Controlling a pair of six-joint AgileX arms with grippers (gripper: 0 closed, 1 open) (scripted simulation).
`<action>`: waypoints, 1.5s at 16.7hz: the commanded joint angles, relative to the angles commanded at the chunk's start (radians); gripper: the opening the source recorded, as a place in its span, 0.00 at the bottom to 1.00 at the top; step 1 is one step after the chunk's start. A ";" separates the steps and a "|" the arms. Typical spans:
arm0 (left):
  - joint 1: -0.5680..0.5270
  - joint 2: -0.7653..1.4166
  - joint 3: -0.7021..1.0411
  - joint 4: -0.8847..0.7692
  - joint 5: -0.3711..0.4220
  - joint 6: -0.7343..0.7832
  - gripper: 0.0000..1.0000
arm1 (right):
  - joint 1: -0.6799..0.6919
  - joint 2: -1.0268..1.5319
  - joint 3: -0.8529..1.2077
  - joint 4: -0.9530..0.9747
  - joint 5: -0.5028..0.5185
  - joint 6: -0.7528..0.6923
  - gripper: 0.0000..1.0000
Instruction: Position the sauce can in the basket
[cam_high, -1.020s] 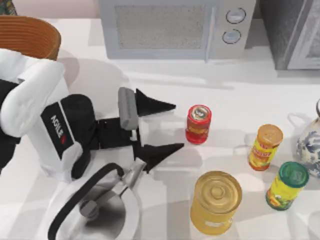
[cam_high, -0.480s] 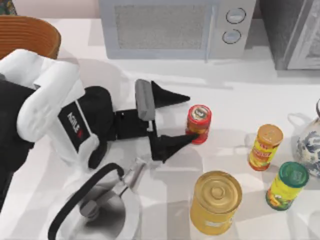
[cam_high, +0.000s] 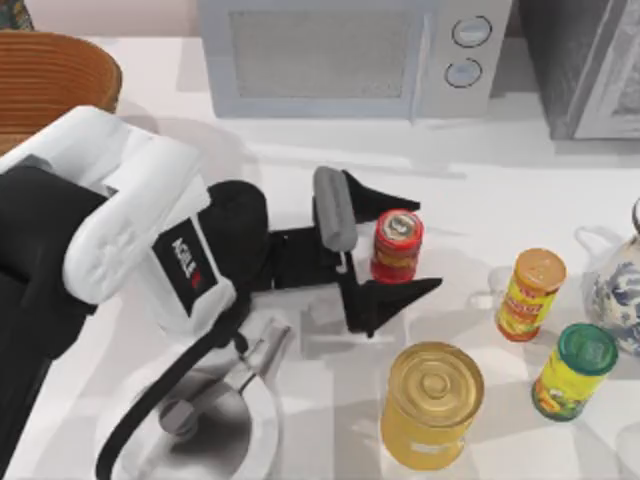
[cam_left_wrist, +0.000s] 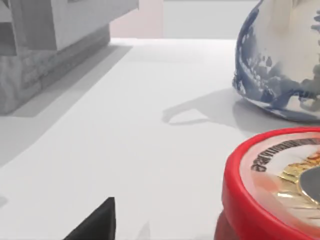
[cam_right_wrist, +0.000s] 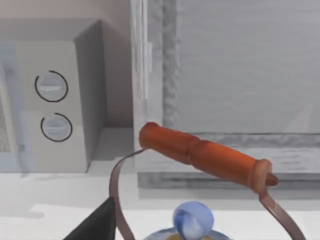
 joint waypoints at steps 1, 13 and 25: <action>0.000 0.000 0.000 0.000 0.000 0.000 0.92 | 0.000 0.000 0.000 0.000 0.000 0.000 1.00; 0.000 0.000 0.000 0.000 0.000 0.000 0.02 | 0.000 0.000 0.000 0.000 0.000 0.000 1.00; 0.021 -0.031 0.013 -0.014 0.014 0.005 0.00 | 0.000 0.000 0.000 0.000 0.000 0.000 1.00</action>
